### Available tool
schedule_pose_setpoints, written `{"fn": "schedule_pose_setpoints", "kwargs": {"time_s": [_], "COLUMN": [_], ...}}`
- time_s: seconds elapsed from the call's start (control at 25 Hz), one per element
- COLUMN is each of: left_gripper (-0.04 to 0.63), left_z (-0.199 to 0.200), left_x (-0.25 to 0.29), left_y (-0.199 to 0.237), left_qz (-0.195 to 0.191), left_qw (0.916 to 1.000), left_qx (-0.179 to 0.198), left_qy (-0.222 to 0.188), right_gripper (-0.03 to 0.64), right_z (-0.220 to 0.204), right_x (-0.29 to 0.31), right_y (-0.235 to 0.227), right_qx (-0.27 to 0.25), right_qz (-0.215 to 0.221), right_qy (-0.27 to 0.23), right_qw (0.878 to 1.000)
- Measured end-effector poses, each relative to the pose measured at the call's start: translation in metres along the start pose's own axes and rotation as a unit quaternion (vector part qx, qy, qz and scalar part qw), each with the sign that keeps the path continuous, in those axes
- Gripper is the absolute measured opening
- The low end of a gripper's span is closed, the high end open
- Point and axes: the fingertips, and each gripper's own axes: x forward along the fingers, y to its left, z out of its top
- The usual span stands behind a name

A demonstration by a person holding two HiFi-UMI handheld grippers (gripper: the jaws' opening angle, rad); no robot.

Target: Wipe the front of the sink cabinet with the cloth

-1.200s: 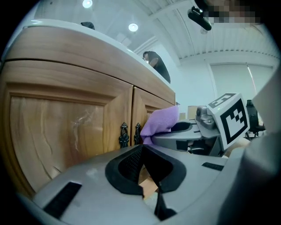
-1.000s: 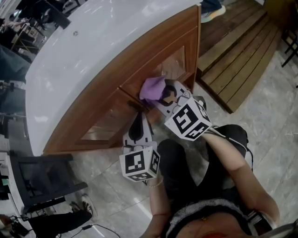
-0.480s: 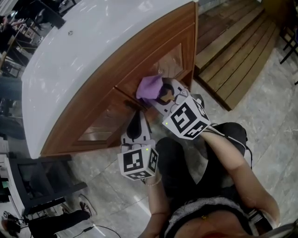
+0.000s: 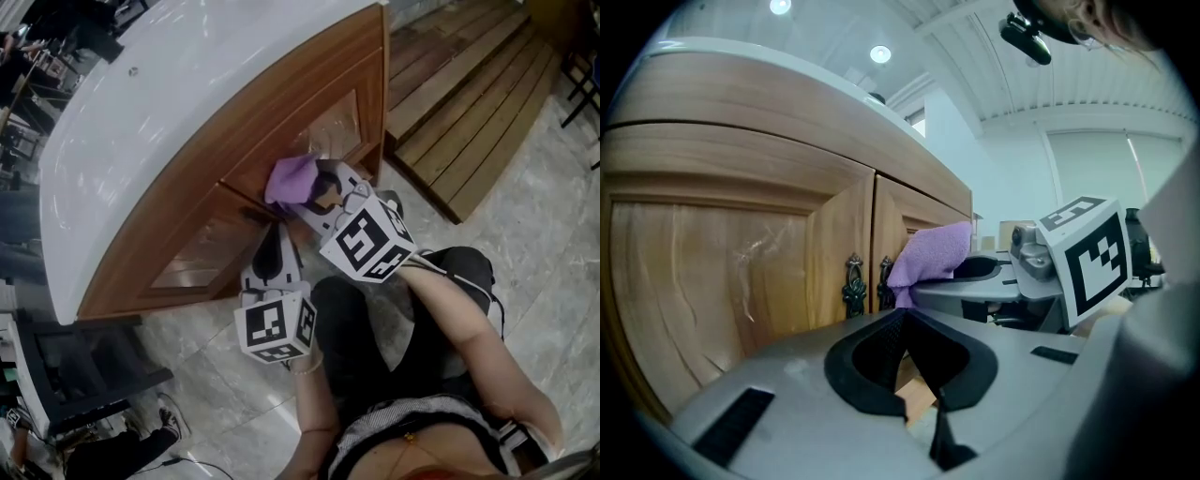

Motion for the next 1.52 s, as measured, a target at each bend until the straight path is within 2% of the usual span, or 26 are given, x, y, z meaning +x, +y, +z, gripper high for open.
{"fn": "schedule_pose_setpoints", "kwargs": {"time_s": [0.2, 0.4, 0.6, 1.08, 1.28, 1.52], "left_gripper": [0.0, 0.0, 0.001, 0.0, 0.0, 0.001], "left_z": [0.0, 0.0, -0.001, -0.004, -0.001, -0.001], "left_x": [0.004, 0.008, 0.013, 0.02, 0.03, 0.044], "left_y": [-0.005, -0.009, -0.016, -0.025, -0.037, -0.055], "left_qz": [-0.001, 0.004, -0.003, -0.014, -0.029, -0.05], "left_qw": [1.0, 0.9998, 0.9998, 0.9997, 0.9994, 0.9986], "left_qx": [0.003, 0.017, 0.016, 0.016, 0.018, 0.016], "left_qy": [0.003, 0.006, 0.008, 0.009, 0.008, 0.006], "right_gripper": [0.178, 0.178, 0.178, 0.178, 0.178, 0.178], "right_z": [-0.001, -0.009, -0.014, -0.038, -0.049, -0.063], "right_x": [-0.001, -0.002, -0.005, -0.023, -0.028, -0.038], "right_y": [-0.001, -0.014, -0.021, -0.067, -0.084, -0.103], "right_qx": [0.003, 0.002, 0.003, 0.002, 0.024, 0.014], "right_qz": [0.004, -0.01, -0.015, -0.071, -0.085, -0.111], "right_qy": [-0.005, 0.009, 0.017, 0.06, 0.068, 0.084], "right_qw": [1.0, 1.0, 1.0, 0.996, 0.994, 0.99]}}
